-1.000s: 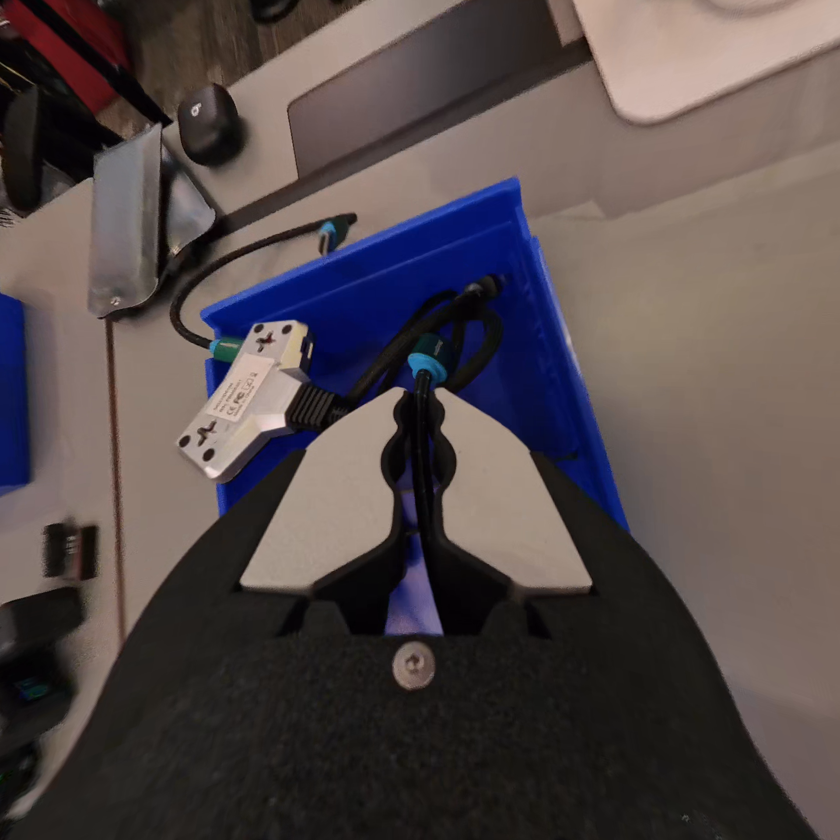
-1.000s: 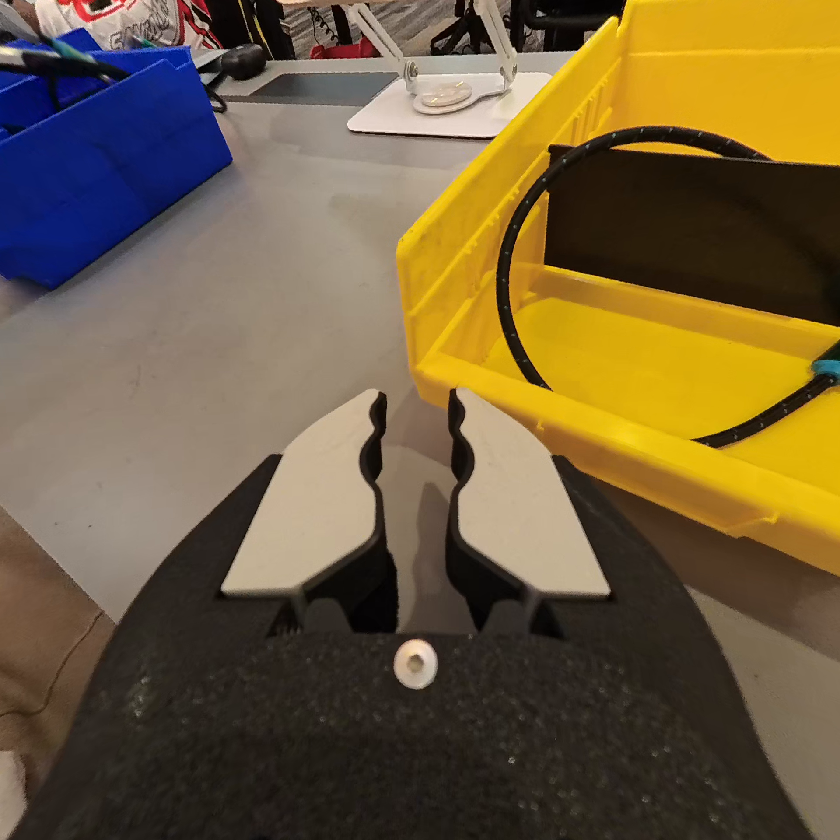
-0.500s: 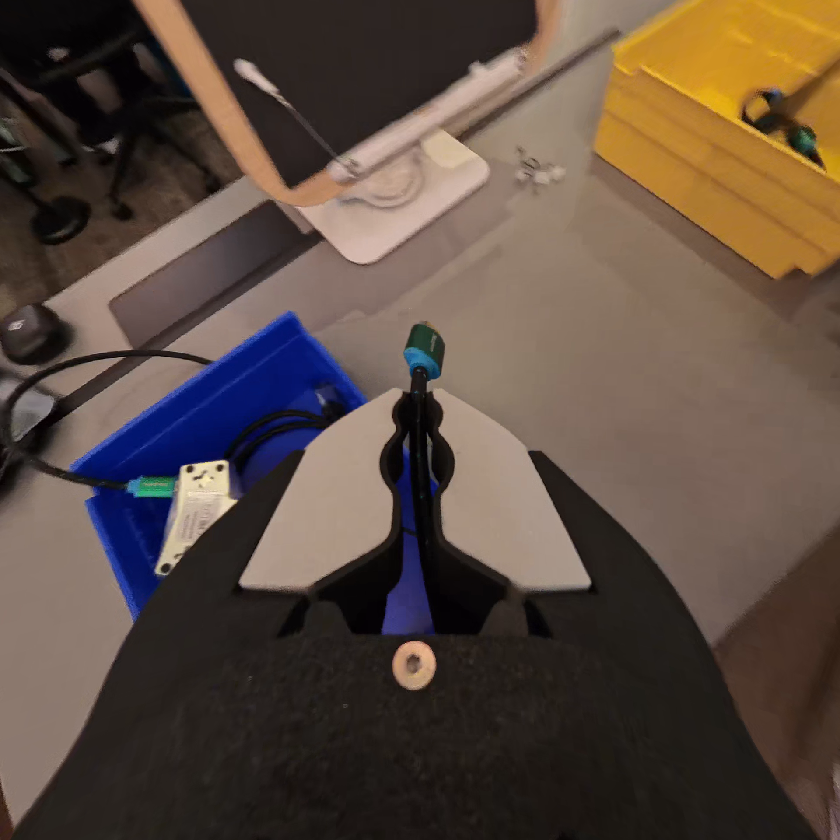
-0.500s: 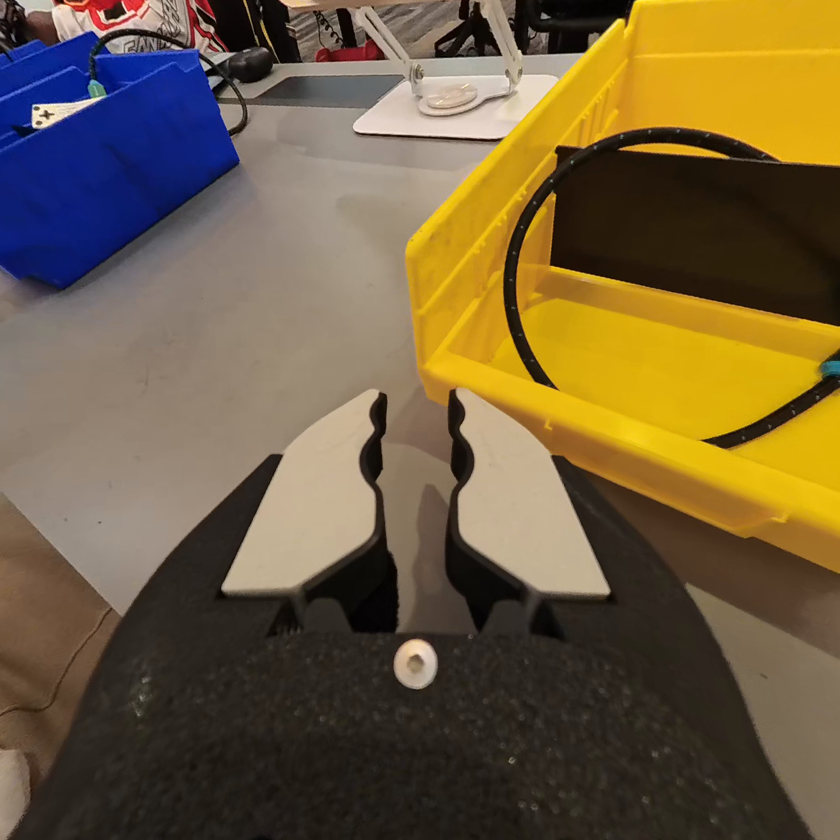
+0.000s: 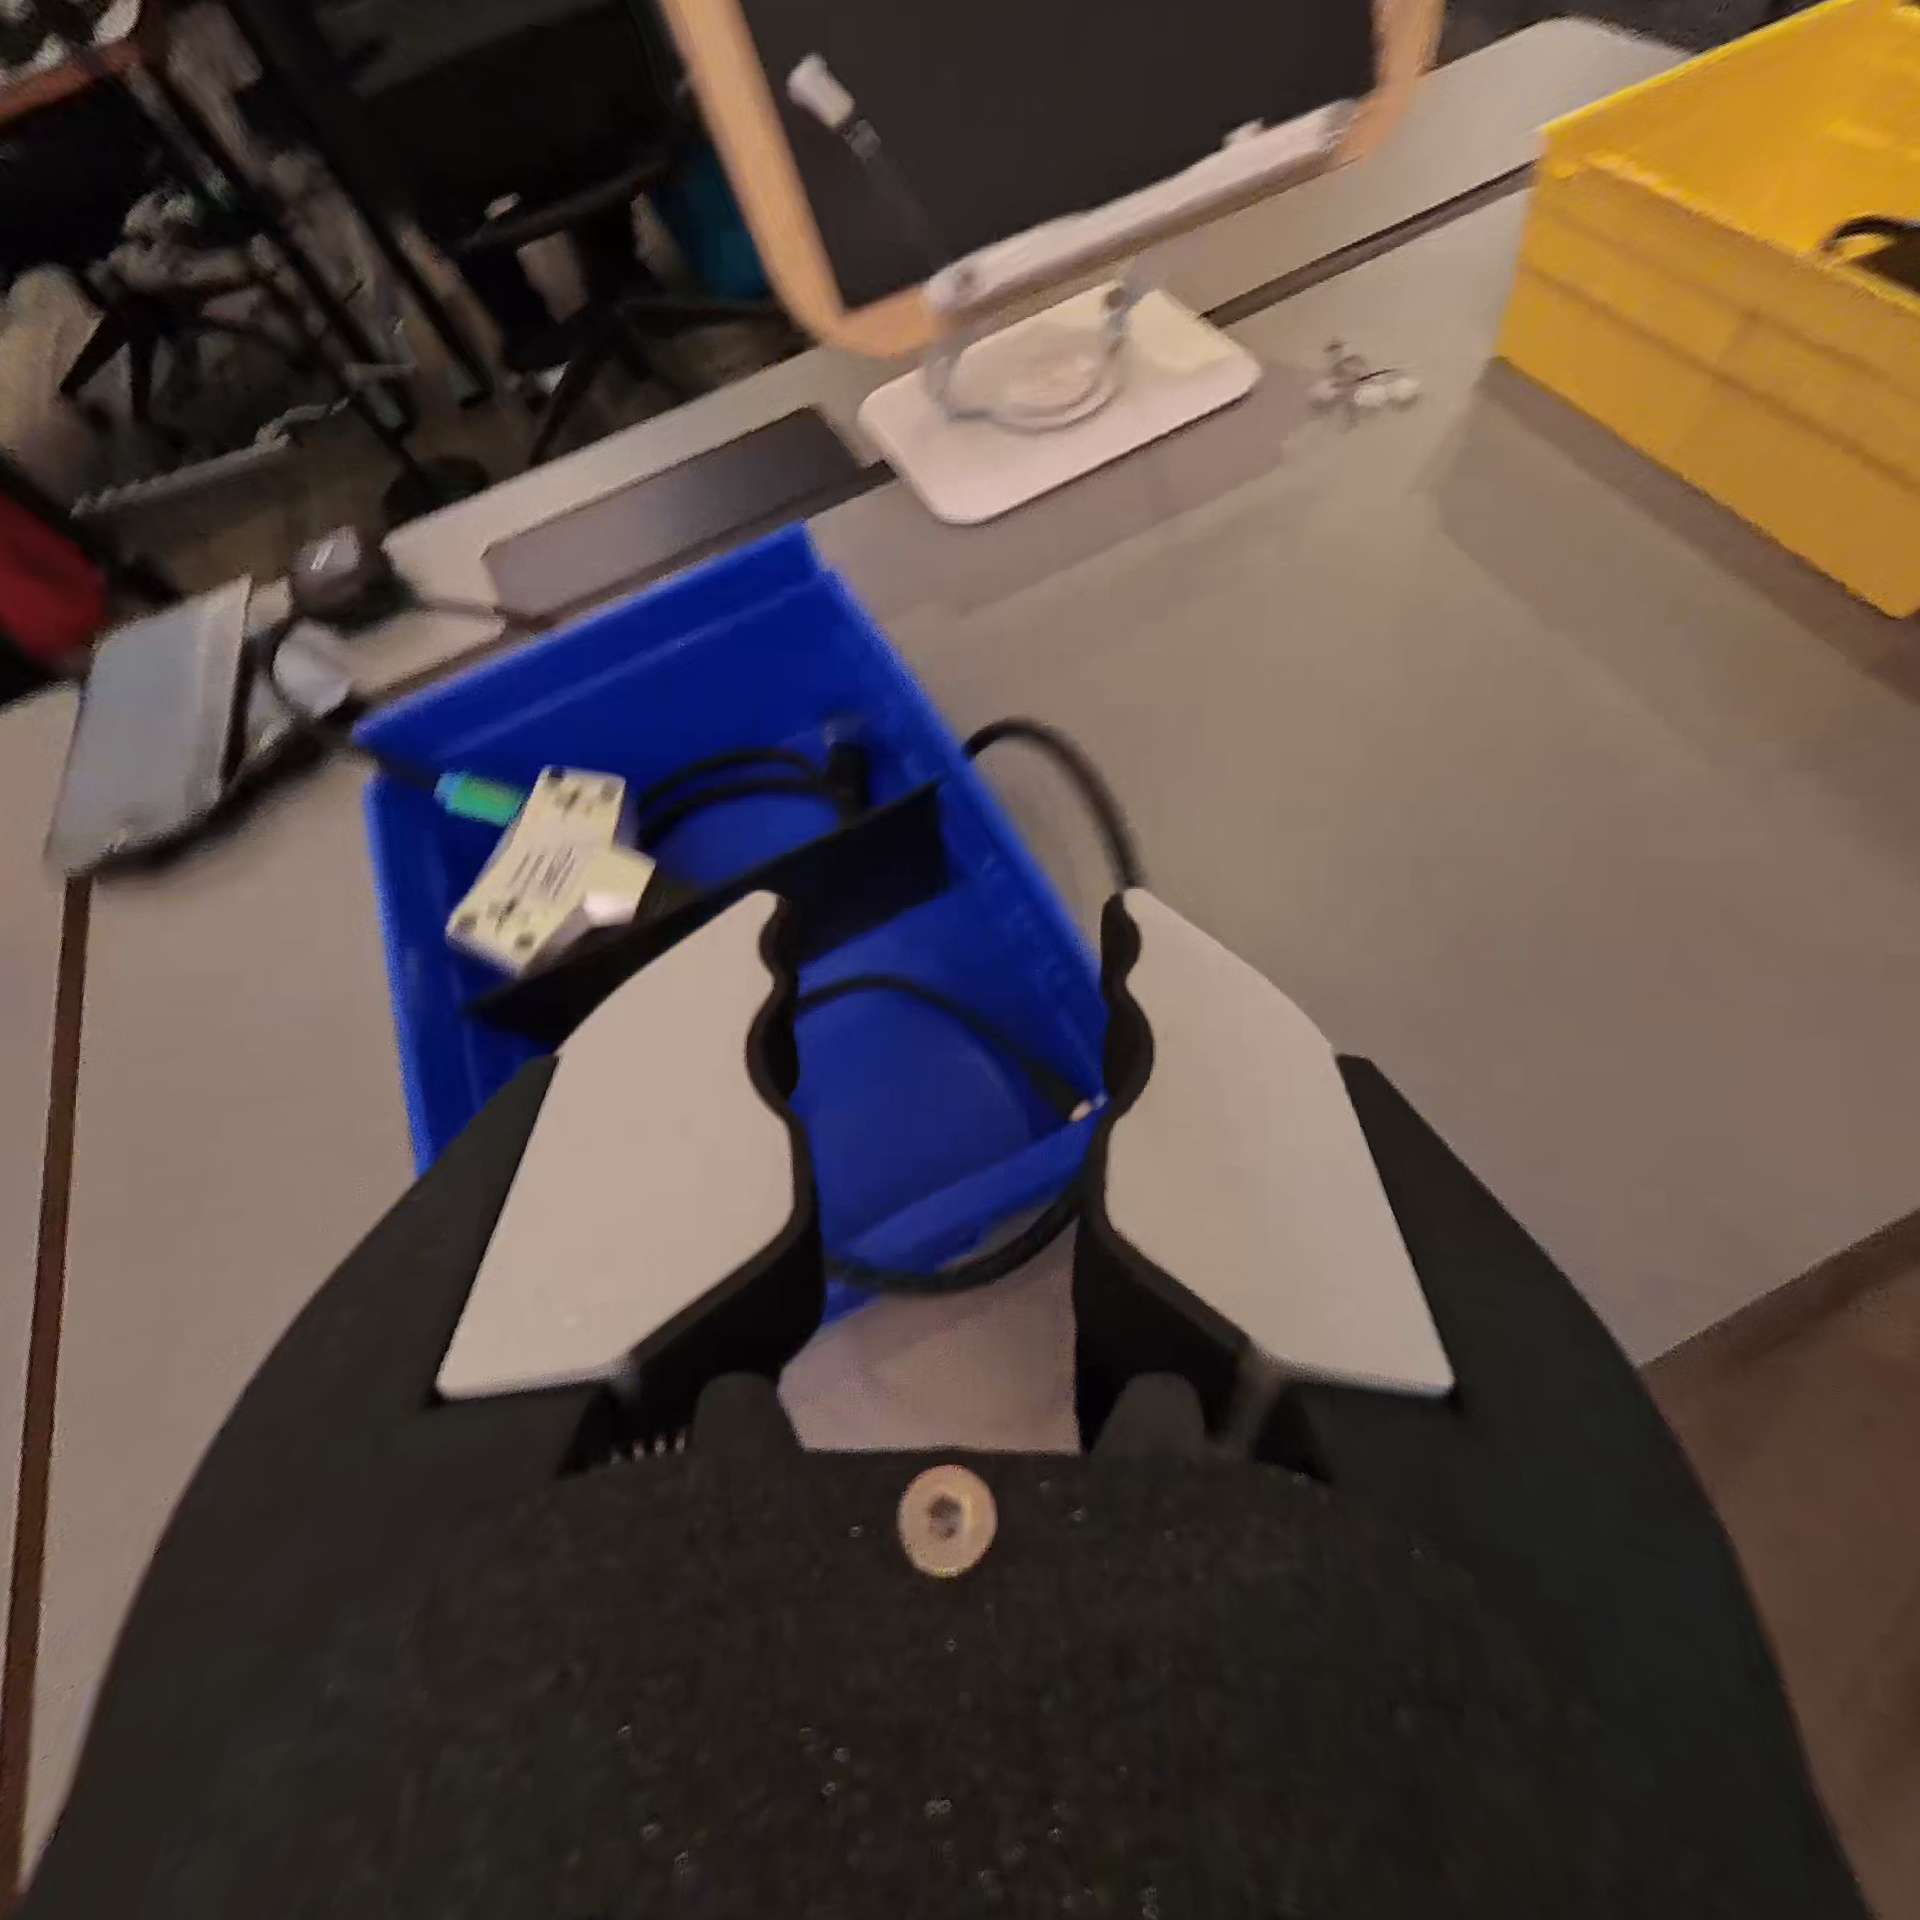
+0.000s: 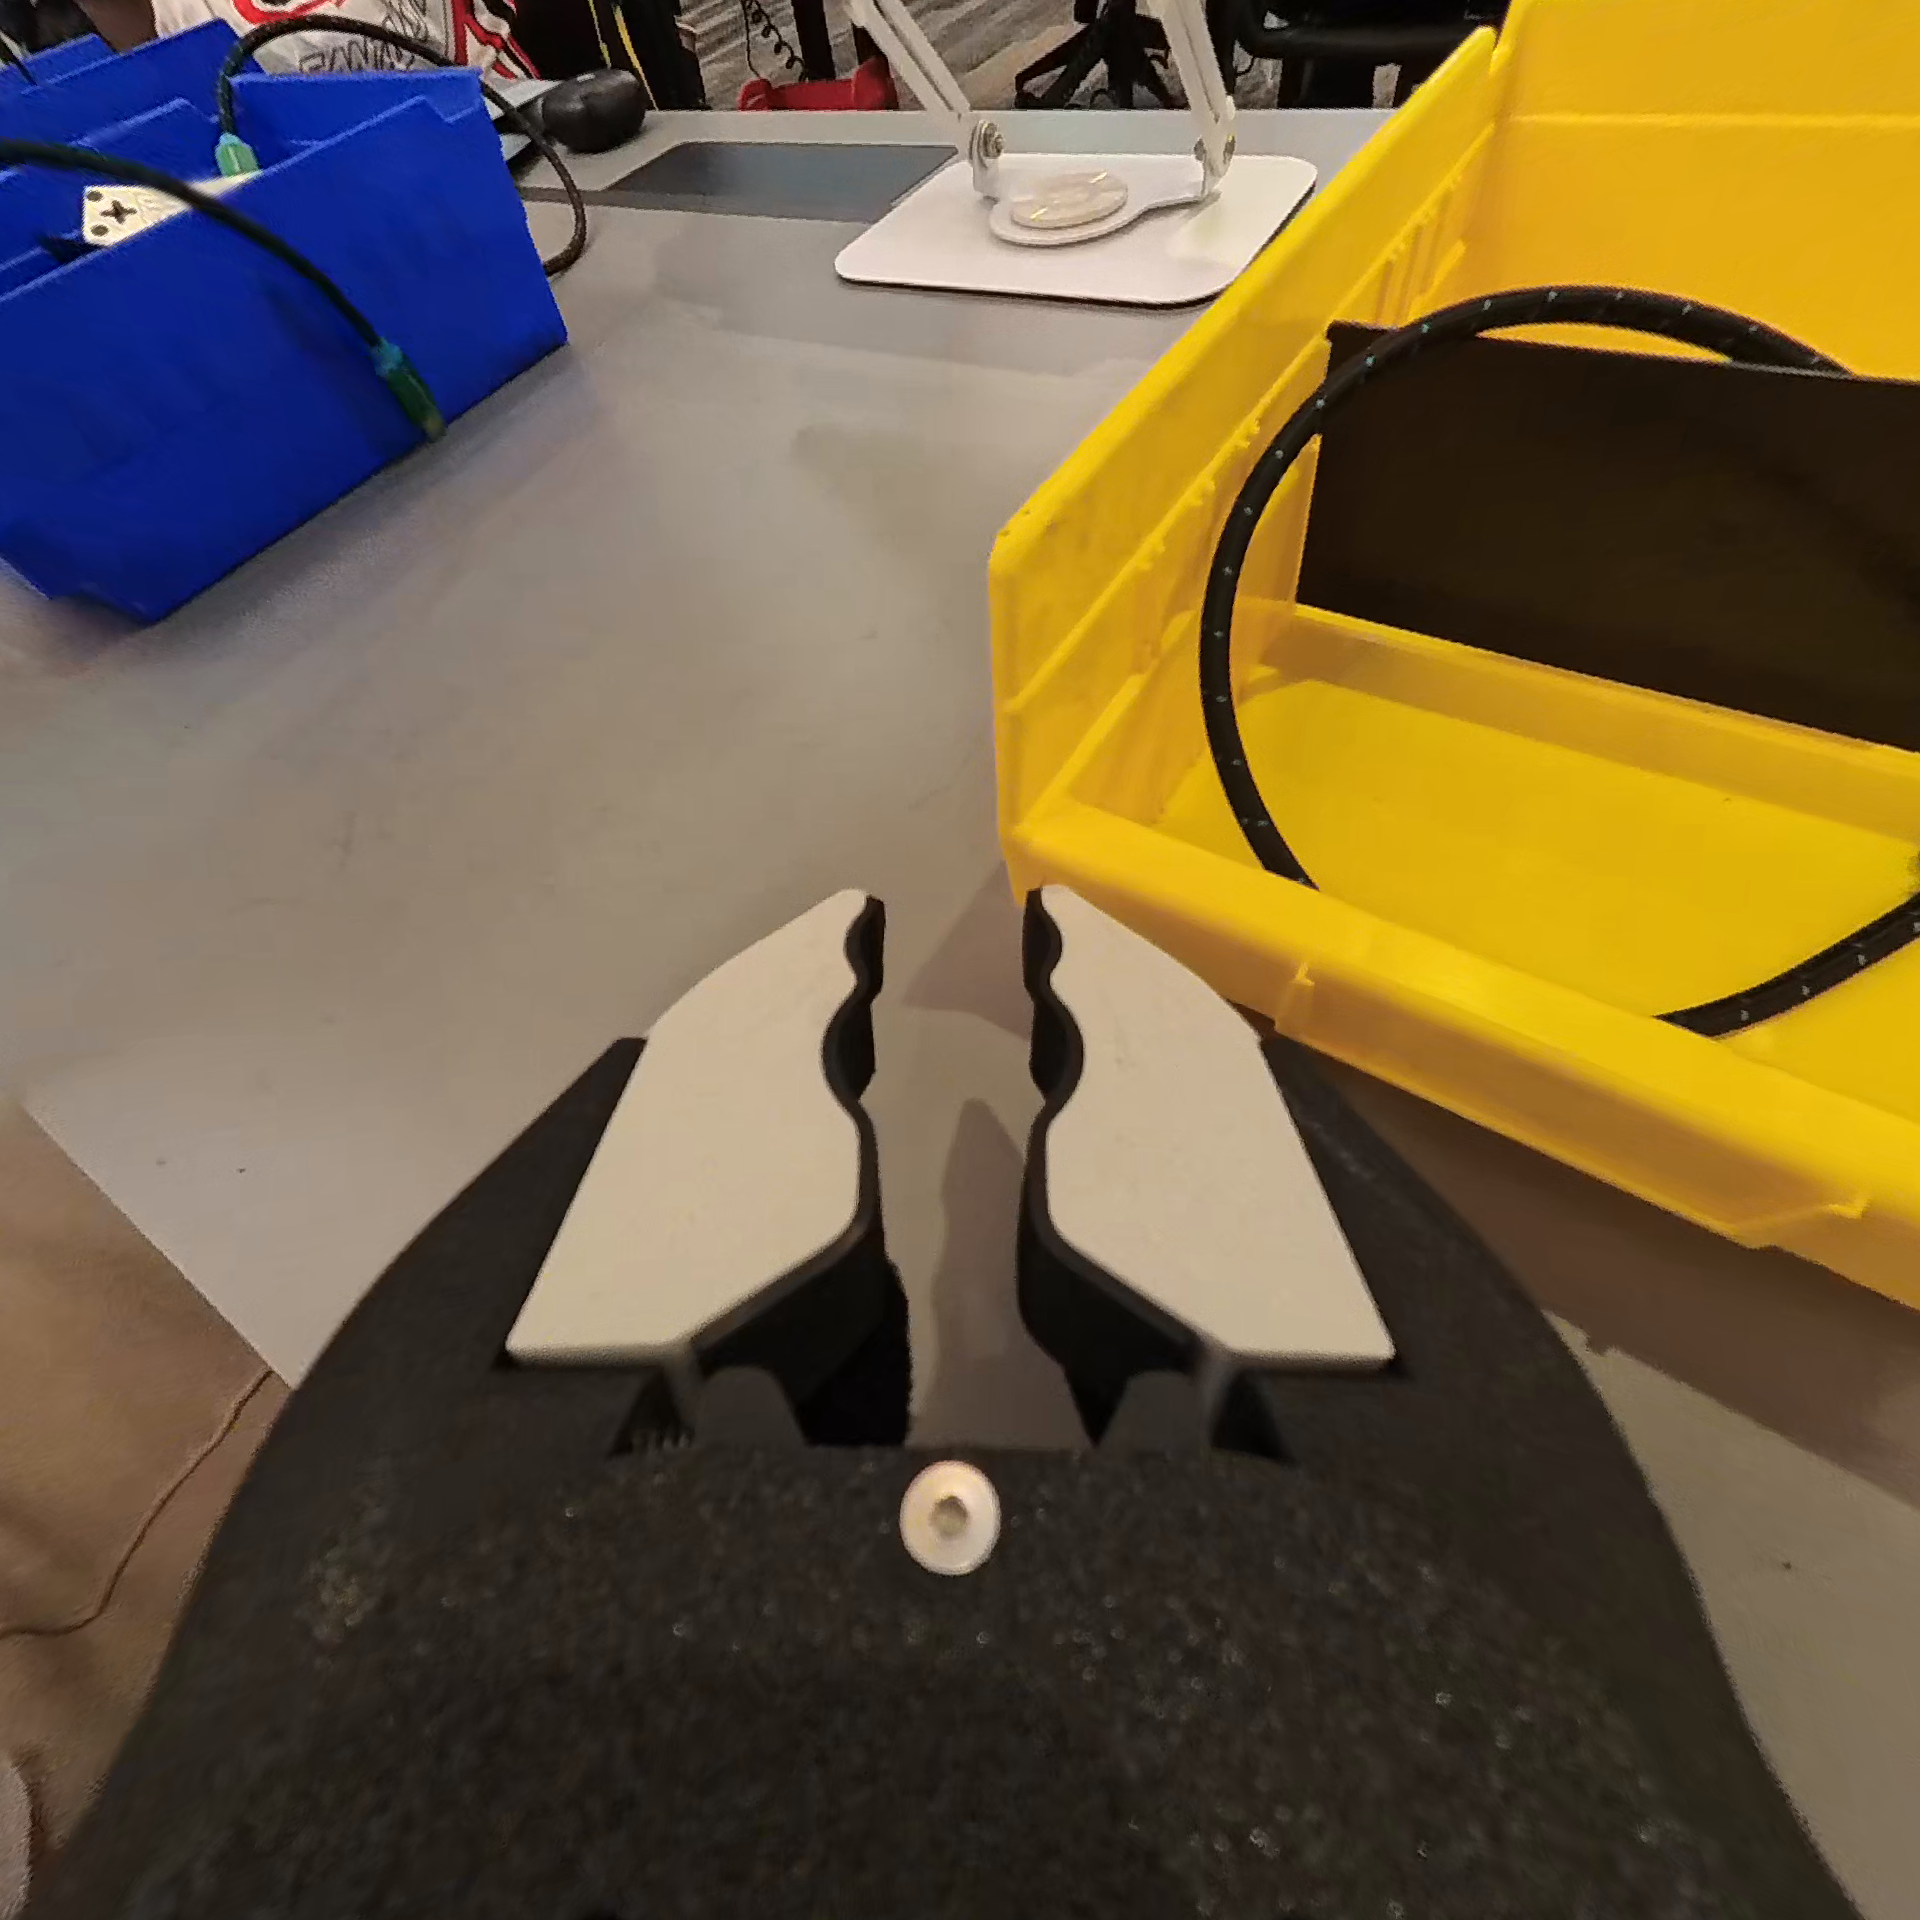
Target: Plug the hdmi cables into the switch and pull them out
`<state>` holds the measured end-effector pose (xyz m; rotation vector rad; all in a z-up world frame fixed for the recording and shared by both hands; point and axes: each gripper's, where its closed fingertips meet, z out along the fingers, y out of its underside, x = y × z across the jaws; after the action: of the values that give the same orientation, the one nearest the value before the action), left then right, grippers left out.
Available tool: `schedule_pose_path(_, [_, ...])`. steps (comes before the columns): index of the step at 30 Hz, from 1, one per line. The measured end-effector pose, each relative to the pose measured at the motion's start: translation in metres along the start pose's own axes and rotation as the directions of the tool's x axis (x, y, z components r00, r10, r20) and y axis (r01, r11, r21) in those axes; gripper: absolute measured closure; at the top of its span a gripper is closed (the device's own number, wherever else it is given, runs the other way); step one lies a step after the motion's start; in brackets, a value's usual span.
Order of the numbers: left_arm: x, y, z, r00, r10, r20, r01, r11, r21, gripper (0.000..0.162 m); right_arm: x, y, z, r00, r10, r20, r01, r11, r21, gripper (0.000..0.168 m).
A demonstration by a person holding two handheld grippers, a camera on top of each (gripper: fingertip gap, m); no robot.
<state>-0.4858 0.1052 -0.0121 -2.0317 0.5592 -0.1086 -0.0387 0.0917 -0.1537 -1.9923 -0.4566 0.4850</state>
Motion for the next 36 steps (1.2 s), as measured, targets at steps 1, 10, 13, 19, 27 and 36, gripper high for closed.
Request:
schedule_pose_path(1, [-0.012, 0.016, -0.002, 0.999, -0.041, 0.033, 0.042, 0.999, -0.016, 0.109, 0.000, 0.000, 0.000, 1.000, -0.003, -0.001, 0.003, 1.000, -0.001, 0.143])
schedule_pose_path(10, [-0.069, 0.125, 0.060, 0.918, -0.306, 0.253, 0.383, 0.848, -0.366, 0.115, -0.009, 0.000, 0.006, 0.999, -0.030, 0.013, 0.030, 0.999, -0.013, 0.144])
schedule_pose_path(13, [-0.091, 0.146, 0.074, 0.894, -0.217, 0.392, 0.403, 0.771, -0.493, 0.119, -0.010, 0.001, 0.007, 0.999, -0.047, 0.008, 0.047, 0.999, -0.020, 0.144])
schedule_pose_path(19, [-0.092, 0.169, 0.092, 0.880, -0.234, 0.412, 0.456, 0.655, -0.602, 0.120, -0.007, 0.004, 0.005, 0.998, -0.060, -0.003, 0.060, 0.998, -0.033, 0.144])
schedule_pose_path(27, [-0.111, 0.163, 0.082, 0.867, -0.110, 0.486, 0.403, 0.727, -0.556, 0.138, -0.003, 0.006, 0.002, 0.999, -0.053, -0.008, 0.053, 0.998, -0.031, 0.144])
schedule_pose_path(36, [-0.110, 0.044, 0.007, 0.847, 0.101, 0.522, 0.084, 0.944, -0.319, 0.139, -0.009, -0.015, -0.006, 0.996, -0.089, -0.025, 0.091, 0.994, 0.065, 0.149])
